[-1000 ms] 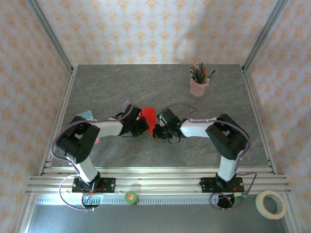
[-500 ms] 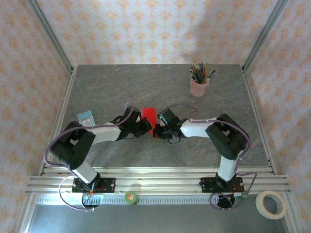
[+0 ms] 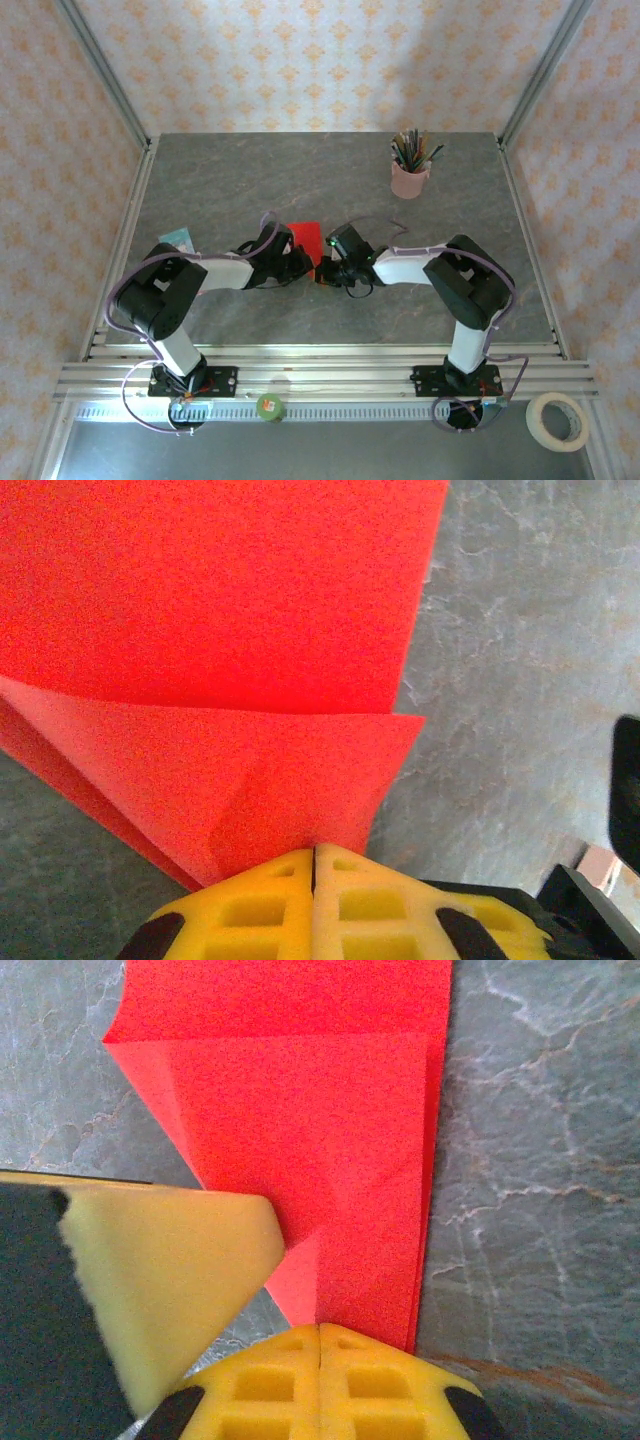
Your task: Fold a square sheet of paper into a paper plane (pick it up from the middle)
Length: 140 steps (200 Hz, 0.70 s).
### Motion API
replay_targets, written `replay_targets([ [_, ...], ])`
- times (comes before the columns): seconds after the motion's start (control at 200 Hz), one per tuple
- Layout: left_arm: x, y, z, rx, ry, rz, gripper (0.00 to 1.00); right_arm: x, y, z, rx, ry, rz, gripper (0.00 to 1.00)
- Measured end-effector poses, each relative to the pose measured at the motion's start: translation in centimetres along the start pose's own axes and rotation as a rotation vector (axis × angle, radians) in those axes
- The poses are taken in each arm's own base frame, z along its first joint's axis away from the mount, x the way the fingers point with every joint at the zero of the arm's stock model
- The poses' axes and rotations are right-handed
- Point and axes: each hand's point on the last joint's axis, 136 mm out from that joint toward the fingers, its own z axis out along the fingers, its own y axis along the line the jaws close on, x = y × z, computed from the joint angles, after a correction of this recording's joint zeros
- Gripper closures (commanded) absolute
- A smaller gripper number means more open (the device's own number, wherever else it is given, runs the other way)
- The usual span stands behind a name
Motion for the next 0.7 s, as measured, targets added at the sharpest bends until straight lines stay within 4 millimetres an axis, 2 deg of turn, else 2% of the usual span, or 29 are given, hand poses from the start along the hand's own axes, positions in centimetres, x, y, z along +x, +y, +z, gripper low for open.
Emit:
replay_targets([
  [0.27,-0.7,1.0,0.1,-0.028,-0.026,-0.015,0.92,0.0,-0.2,0.0,0.002,-0.009,0.008,1.00],
  [0.701,-5.0,3.5,-1.3,-0.052,-0.099,-0.058,0.92,0.1,-0.5,0.0,0.020,-0.021,0.010,1.00],
])
